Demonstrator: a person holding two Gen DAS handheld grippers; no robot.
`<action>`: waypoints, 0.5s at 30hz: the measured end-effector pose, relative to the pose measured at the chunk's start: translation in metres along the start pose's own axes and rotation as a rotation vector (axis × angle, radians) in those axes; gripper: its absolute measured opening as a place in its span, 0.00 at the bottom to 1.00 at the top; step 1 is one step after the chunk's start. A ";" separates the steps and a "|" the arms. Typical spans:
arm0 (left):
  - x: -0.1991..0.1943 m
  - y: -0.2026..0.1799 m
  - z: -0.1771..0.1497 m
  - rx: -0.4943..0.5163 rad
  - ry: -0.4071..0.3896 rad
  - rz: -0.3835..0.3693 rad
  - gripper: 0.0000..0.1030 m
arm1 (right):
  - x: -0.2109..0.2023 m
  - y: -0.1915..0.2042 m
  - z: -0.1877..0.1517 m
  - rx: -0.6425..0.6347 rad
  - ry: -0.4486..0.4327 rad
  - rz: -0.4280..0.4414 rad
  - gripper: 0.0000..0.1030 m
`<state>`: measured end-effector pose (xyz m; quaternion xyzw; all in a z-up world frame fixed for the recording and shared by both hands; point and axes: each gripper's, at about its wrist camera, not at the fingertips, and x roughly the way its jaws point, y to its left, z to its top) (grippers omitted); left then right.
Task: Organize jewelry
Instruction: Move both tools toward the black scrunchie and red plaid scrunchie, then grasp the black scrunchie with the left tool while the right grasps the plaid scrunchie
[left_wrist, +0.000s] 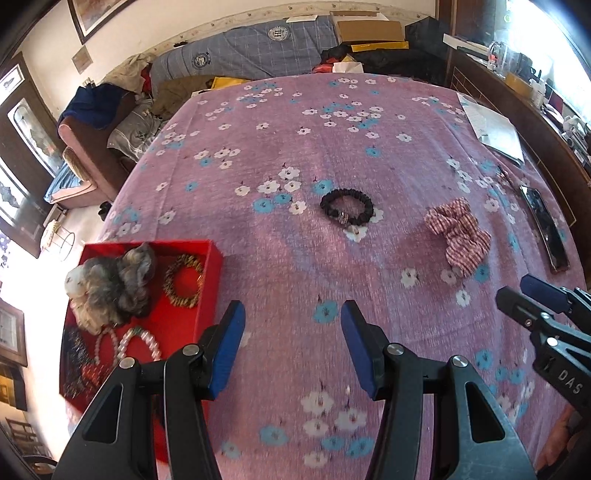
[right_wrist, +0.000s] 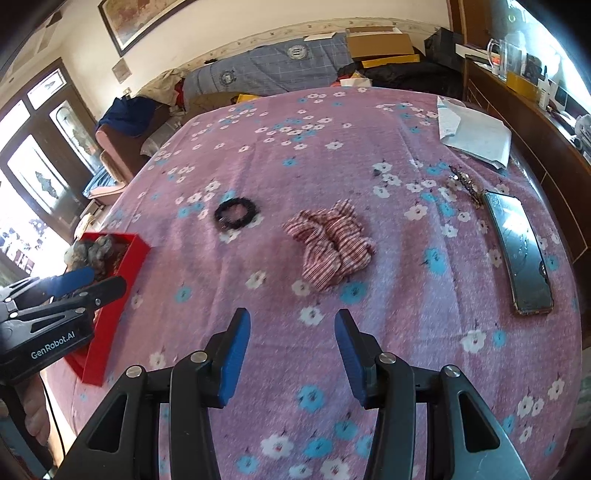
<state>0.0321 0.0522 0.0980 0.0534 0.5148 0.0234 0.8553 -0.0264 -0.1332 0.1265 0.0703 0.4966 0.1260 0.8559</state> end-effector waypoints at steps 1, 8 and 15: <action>0.005 0.001 0.005 -0.003 -0.005 -0.004 0.51 | 0.003 -0.003 0.004 0.006 -0.001 -0.006 0.50; 0.058 0.015 0.053 -0.039 0.002 -0.032 0.51 | 0.024 -0.029 0.028 0.058 -0.018 -0.034 0.51; 0.095 0.003 0.081 -0.027 0.026 -0.108 0.51 | 0.038 -0.042 0.044 0.099 -0.030 0.007 0.58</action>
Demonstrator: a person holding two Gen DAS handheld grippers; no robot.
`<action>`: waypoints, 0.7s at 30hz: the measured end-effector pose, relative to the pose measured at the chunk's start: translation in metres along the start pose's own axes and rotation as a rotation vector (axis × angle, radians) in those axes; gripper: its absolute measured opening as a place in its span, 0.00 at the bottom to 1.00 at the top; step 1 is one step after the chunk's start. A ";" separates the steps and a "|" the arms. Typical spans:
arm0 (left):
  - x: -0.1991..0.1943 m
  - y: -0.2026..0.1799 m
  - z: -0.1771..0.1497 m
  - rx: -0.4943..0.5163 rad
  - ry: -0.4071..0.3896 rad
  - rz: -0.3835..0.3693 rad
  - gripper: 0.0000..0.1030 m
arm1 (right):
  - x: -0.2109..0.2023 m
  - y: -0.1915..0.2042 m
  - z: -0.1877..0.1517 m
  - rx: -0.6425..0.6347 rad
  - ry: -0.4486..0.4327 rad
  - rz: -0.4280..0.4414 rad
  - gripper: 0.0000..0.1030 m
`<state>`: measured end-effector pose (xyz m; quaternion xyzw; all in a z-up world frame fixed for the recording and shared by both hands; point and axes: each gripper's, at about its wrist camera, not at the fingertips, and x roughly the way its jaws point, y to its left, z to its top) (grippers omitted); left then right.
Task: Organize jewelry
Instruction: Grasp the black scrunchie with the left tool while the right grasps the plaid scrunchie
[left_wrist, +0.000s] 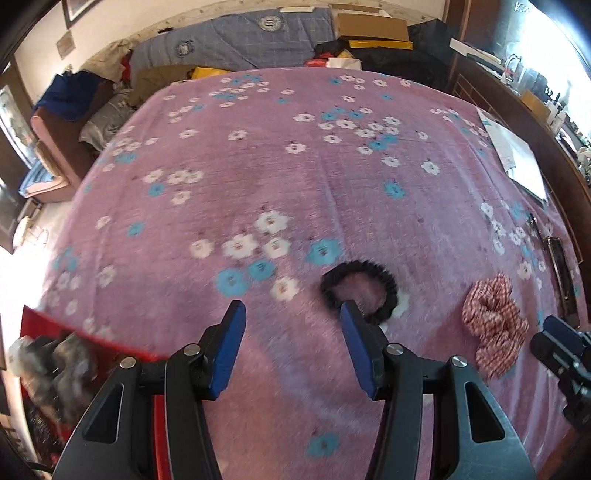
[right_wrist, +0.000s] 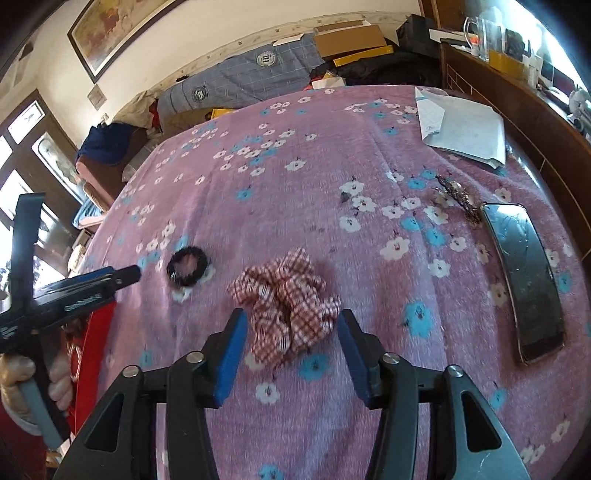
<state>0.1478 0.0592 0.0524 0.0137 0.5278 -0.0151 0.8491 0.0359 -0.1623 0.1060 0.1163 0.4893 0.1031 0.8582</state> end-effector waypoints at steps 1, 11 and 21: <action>0.004 -0.002 0.003 0.001 0.004 -0.005 0.51 | 0.003 0.000 0.002 -0.004 -0.001 0.000 0.58; 0.045 -0.019 0.018 0.013 0.050 -0.040 0.41 | 0.031 0.001 0.006 -0.025 0.041 0.003 0.59; 0.046 -0.024 0.017 0.012 0.036 -0.030 0.07 | 0.043 0.008 0.006 -0.055 0.052 -0.006 0.59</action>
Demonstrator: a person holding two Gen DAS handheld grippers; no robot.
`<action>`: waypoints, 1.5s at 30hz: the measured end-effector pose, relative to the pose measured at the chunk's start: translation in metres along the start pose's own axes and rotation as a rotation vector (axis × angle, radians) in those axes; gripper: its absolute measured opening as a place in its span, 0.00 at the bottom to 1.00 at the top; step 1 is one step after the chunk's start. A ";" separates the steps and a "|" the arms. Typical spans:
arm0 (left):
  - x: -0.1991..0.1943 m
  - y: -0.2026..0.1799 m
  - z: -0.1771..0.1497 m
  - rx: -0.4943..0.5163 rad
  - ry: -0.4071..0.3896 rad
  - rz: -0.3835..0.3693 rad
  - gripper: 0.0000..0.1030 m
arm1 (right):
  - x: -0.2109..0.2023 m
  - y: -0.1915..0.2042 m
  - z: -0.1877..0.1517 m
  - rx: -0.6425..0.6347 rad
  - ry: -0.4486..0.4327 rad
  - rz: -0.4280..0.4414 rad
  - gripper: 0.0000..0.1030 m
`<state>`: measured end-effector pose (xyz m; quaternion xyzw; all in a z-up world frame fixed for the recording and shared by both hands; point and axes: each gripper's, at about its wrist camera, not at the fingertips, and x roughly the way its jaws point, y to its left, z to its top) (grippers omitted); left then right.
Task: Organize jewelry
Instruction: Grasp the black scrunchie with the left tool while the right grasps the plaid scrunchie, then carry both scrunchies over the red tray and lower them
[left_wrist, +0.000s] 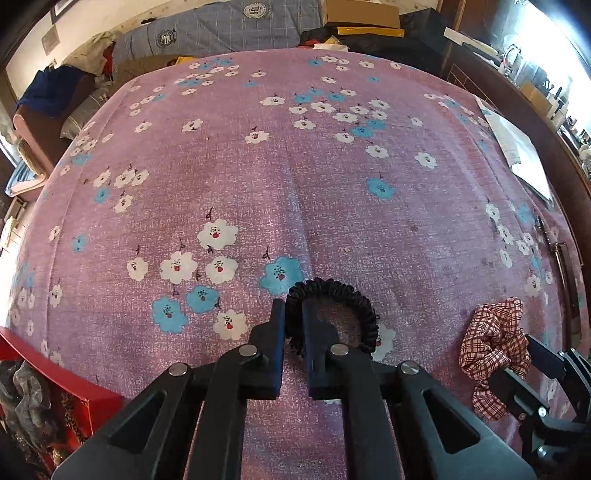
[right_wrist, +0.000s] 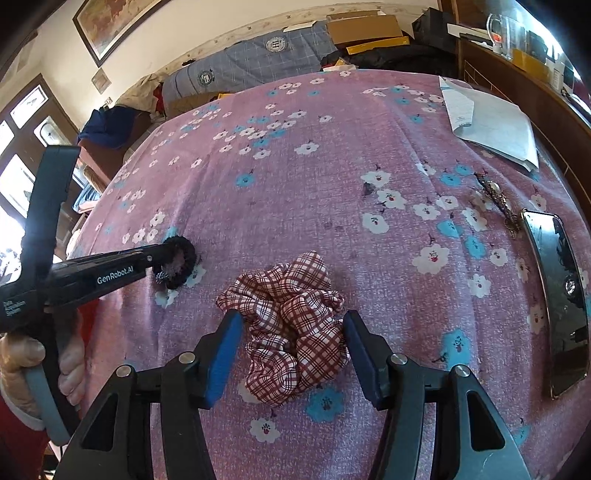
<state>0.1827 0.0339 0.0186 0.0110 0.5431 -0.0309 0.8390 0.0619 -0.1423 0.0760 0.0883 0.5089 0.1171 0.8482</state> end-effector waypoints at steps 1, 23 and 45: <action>-0.001 -0.001 -0.001 0.004 0.001 0.006 0.07 | 0.001 0.001 0.000 -0.006 0.001 -0.004 0.59; -0.091 -0.013 -0.041 0.010 -0.074 -0.041 0.06 | -0.020 0.023 -0.010 -0.088 -0.030 -0.052 0.16; -0.240 0.056 -0.139 -0.109 -0.238 0.080 0.06 | -0.105 0.110 -0.050 -0.216 -0.122 0.086 0.16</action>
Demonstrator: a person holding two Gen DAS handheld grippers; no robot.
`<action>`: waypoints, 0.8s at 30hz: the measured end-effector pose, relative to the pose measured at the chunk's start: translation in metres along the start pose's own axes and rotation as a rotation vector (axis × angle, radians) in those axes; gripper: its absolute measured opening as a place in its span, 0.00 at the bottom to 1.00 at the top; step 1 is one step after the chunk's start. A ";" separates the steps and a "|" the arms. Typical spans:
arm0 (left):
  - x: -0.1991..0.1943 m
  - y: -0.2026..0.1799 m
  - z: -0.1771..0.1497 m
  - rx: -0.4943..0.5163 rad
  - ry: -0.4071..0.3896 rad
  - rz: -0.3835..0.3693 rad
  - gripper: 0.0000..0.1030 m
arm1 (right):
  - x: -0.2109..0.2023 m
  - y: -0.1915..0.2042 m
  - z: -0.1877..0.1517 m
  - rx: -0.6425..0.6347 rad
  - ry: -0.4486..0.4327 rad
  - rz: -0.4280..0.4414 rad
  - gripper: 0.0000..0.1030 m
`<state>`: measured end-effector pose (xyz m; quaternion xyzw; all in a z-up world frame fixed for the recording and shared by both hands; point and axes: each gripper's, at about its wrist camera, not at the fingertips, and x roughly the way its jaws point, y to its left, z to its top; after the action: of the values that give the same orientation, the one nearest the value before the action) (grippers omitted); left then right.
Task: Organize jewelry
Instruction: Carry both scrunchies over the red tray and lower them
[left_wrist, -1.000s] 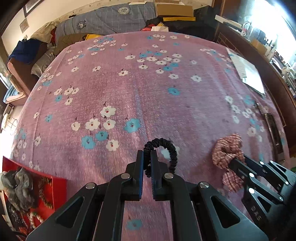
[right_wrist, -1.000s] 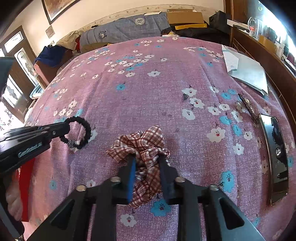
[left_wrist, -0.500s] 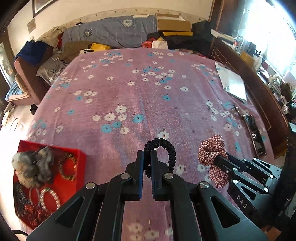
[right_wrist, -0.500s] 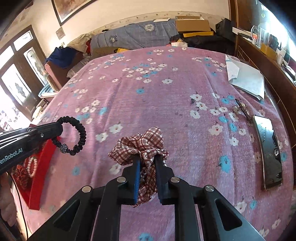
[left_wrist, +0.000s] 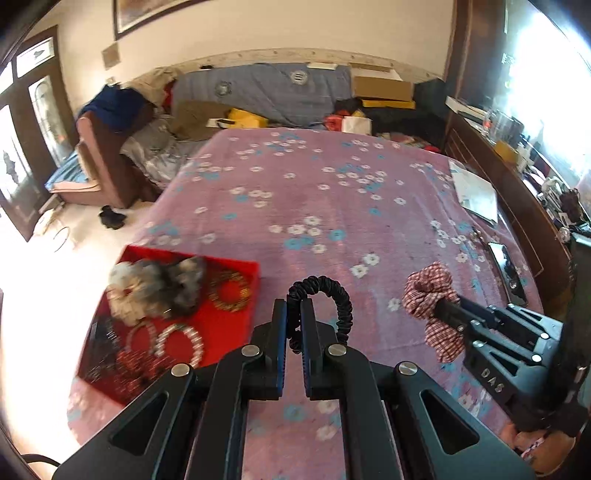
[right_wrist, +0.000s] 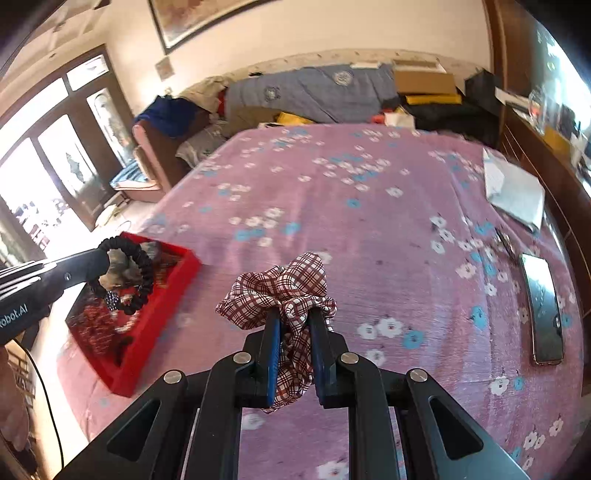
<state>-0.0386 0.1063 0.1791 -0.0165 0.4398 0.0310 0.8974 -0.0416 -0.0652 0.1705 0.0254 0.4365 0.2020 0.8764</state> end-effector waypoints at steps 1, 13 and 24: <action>-0.004 0.006 -0.003 -0.005 -0.001 0.011 0.06 | -0.004 0.008 0.000 -0.013 -0.006 0.007 0.16; -0.038 0.118 -0.052 -0.213 0.029 0.152 0.06 | -0.035 0.062 -0.009 -0.115 -0.038 0.059 0.16; -0.052 0.134 -0.063 -0.234 0.023 0.162 0.06 | -0.040 0.107 -0.016 -0.129 -0.020 0.143 0.16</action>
<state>-0.1292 0.2343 0.1810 -0.0857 0.4433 0.1541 0.8788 -0.1113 0.0161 0.2140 0.0022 0.4110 0.2914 0.8638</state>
